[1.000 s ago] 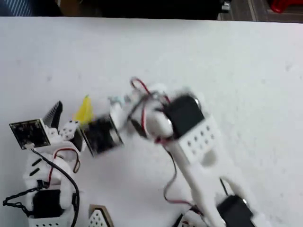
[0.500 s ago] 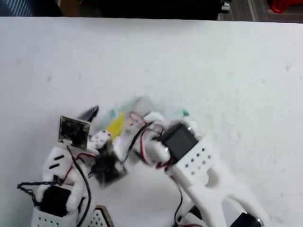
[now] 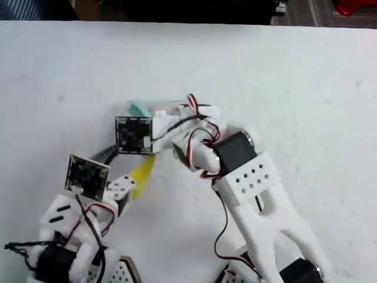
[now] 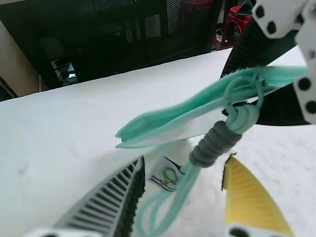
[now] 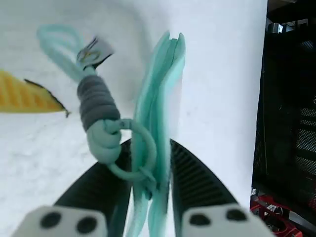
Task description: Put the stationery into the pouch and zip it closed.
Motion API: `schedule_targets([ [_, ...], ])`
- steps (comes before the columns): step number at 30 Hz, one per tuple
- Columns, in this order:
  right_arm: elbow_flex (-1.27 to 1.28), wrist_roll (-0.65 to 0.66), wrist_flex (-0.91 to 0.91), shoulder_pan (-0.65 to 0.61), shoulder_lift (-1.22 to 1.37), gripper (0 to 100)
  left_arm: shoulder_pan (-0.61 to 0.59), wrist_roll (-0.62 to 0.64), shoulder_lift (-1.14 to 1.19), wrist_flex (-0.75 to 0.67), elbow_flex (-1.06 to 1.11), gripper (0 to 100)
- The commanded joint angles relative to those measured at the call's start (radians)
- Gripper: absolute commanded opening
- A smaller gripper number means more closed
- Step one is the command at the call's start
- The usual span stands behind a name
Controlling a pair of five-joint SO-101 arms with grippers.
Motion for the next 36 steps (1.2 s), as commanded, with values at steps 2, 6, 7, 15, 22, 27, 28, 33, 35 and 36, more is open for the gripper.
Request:
schedule_targets([
  [2,-0.041,-0.017,-0.024,0.005,-0.027,1.8,-0.114,0.041,0.008,-0.092,0.005,27],
  [6,-0.048,-0.017,-0.016,0.005,-0.035,1.8,-0.217,0.094,0.008,-0.066,-0.054,34],
  [7,-0.044,-0.017,-0.015,0.004,-0.045,1.8,-0.237,0.092,0.008,-0.041,-0.081,36],
  [15,-0.046,-0.008,0.084,-0.108,-0.232,1.8,-0.137,-0.118,0.010,0.014,-0.109,38],
  [22,-0.046,0.091,0.200,-0.259,-0.444,1.8,0.028,-0.238,0.010,0.029,-0.186,38],
  [27,-0.046,0.222,0.286,-0.289,-0.492,1.8,0.039,-0.238,0.010,-0.002,-0.183,38],
  [28,-0.046,0.239,0.292,-0.292,-0.492,1.8,0.041,-0.230,0.010,0.009,-0.183,38],
  [33,-0.040,0.244,0.249,-0.295,-0.490,1.8,0.189,-0.187,0.008,0.063,-0.187,37],
  [35,-0.040,0.244,0.245,-0.298,-0.490,1.8,0.265,-0.186,0.008,0.066,-0.187,34],
  [36,-0.040,0.244,0.245,-0.311,-0.490,1.8,0.295,-0.189,0.008,0.064,-0.187,31],
])
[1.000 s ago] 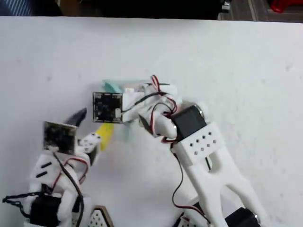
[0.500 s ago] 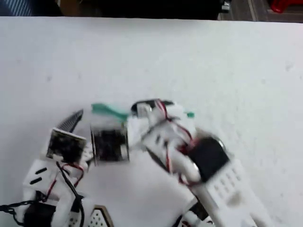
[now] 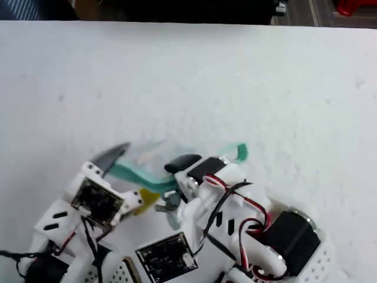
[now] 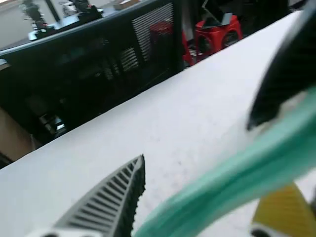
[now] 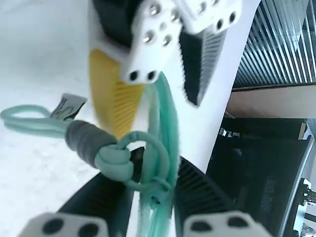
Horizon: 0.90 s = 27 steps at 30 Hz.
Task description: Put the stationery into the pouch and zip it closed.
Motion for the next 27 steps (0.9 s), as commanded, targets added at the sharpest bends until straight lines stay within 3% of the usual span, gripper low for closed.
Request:
schedule_targets([
  [1,-0.041,0.014,-0.041,-0.038,-0.019,1.8,0.119,0.017,0.010,-0.002,-0.051,29],
  [9,-0.041,-0.127,-0.114,-0.059,-0.025,2.0,0.160,0.012,0.010,-0.051,-0.044,3],
  [14,-0.041,-0.190,-0.114,-0.047,-0.028,3.3,0.159,0.017,0.010,-0.051,-0.043,2],
  [17,-0.043,-0.292,-0.127,0.035,-0.019,13.5,0.136,0.020,0.010,-0.069,-0.020,2],
  [21,-0.040,-0.557,-0.209,0.159,-0.019,27.4,0.010,0.160,0.012,-0.245,0.110,2],
  [24,-0.040,-0.565,-0.223,0.191,-0.018,26.6,-0.065,0.304,0.012,-0.445,0.259,2],
  [27,-0.040,-0.572,-0.245,0.191,-0.018,24.8,-0.085,0.331,0.012,-0.535,0.342,2],
])
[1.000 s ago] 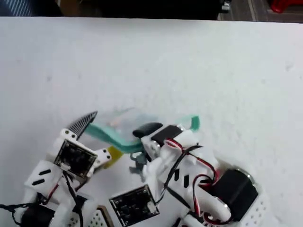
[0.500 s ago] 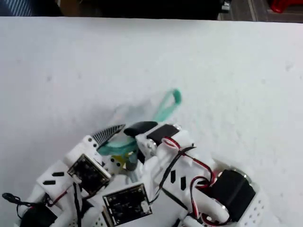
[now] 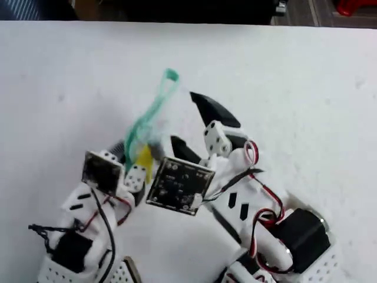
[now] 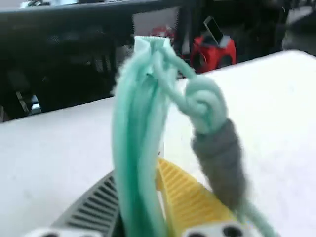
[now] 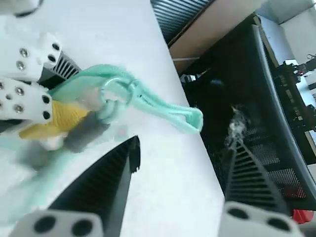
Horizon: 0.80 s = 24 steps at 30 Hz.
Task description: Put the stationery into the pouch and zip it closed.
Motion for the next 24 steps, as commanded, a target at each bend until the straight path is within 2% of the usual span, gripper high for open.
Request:
schedule_targets([
  [1,-0.038,-0.020,-0.031,0.010,-0.007,24.1,-0.028,0.043,-0.008,-0.123,0.038,2],
  [3,-0.038,-0.083,-0.027,-0.013,-0.007,22.2,-0.028,0.043,-0.008,-0.120,0.040,2],
  [6,-0.009,-0.250,-0.030,-0.062,-0.007,20.0,-0.028,0.043,-0.008,-0.103,0.038,2],
  [11,0.172,-0.442,-0.122,-0.082,-0.007,23.6,-0.024,0.043,-0.008,-0.103,0.038,2],
  [16,0.295,-0.482,-0.245,-0.099,-0.007,24.1,-0.028,0.043,-0.008,-0.101,0.038,2],
  [24,0.316,-0.476,-0.367,-0.099,0.047,20.9,-0.028,0.043,-0.010,-0.092,0.028,2],
])
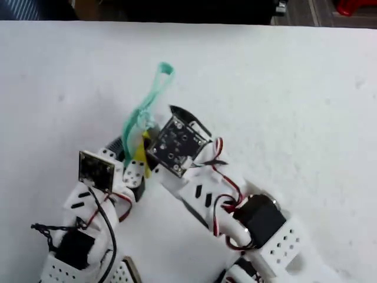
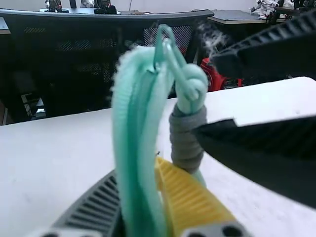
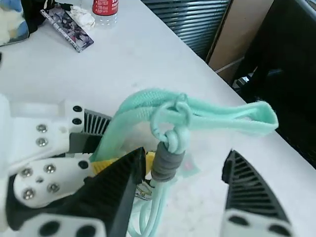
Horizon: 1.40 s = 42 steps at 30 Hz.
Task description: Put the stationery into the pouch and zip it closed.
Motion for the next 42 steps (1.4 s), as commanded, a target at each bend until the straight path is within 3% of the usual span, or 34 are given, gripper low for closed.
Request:
schedule_targets([
  [1,-0.012,-0.002,-0.051,-0.007,0.061,19.1,-0.008,0.012,-0.007,-0.008,-0.017,2],
  [6,-0.017,-0.002,-0.111,-0.008,0.151,12.0,-0.001,0.012,-0.007,0.031,-0.034,2],
  [9,-0.026,0.000,-0.122,-0.010,0.140,0.9,-0.004,0.012,-0.007,0.035,-0.034,2],
  [12,-0.061,0.000,-0.093,-0.008,0.079,1.8,-0.002,0.012,-0.007,0.034,-0.037,3],
  [15,-0.132,0.000,-0.048,-0.008,0.008,1.9,-0.008,0.018,-0.007,0.078,-0.095,12],
  [19,-0.221,0.000,-0.007,-0.005,-0.007,1.9,-0.010,0.091,-0.007,0.238,-0.222,24],
  [26,-0.238,0.000,-0.001,-0.002,0.039,1.9,-0.008,0.117,-0.007,0.285,-0.351,18],
  [32,-0.236,0.121,-0.033,-0.002,0.051,1.9,-0.001,0.072,-0.007,0.284,-0.350,2],
  [37,-0.238,0.140,-0.120,0.005,0.053,1.9,0.001,0.018,-0.007,0.279,-0.348,2],
  [42,-0.278,0.138,-0.185,0.099,0.156,1.9,0.030,0.011,-0.007,0.313,-0.348,2],
])
